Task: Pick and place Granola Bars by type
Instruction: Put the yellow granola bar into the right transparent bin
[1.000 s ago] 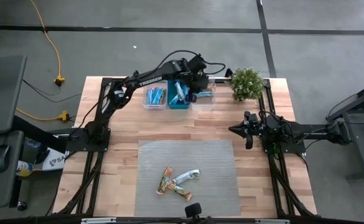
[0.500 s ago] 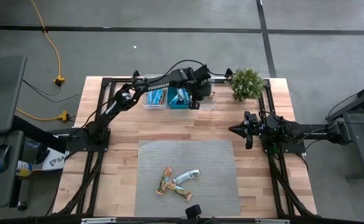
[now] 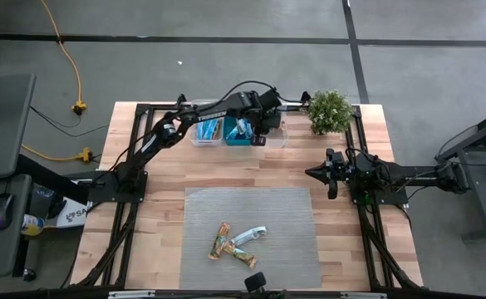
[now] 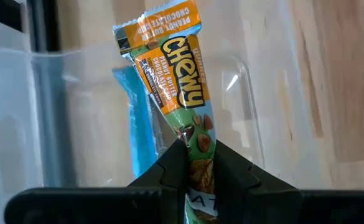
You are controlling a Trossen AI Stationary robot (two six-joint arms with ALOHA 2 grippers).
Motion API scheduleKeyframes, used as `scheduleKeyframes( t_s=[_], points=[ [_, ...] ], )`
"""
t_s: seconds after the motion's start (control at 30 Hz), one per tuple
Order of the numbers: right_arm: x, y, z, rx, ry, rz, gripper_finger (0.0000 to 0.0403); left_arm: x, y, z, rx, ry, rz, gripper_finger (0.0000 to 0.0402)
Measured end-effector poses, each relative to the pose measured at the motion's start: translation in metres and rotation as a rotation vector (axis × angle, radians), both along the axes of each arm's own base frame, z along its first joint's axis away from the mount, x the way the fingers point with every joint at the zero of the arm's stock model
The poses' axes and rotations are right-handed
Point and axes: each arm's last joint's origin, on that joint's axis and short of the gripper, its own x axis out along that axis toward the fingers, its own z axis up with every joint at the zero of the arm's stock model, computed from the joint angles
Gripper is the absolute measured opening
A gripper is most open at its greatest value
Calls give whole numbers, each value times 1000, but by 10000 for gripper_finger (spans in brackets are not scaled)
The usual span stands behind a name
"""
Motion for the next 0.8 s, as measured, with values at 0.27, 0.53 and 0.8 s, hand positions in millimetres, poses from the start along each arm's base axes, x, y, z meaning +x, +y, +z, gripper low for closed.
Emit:
scheduleKeyframes(
  t_s=[0.27, 0.53, 0.8],
  points=[
    [0, 0, 0, 0, 0, 0, 0, -1, 0, -12, -22, 52, 4, 52],
    [0, 0, 0, 0, 0, 0, 0, 1, 0, -12, -33, 33, -10, 66],
    [0, 0, 0, 0, 0, 0, 0, 2, -4, -12, -19, 39, -11, 147]
  ],
)
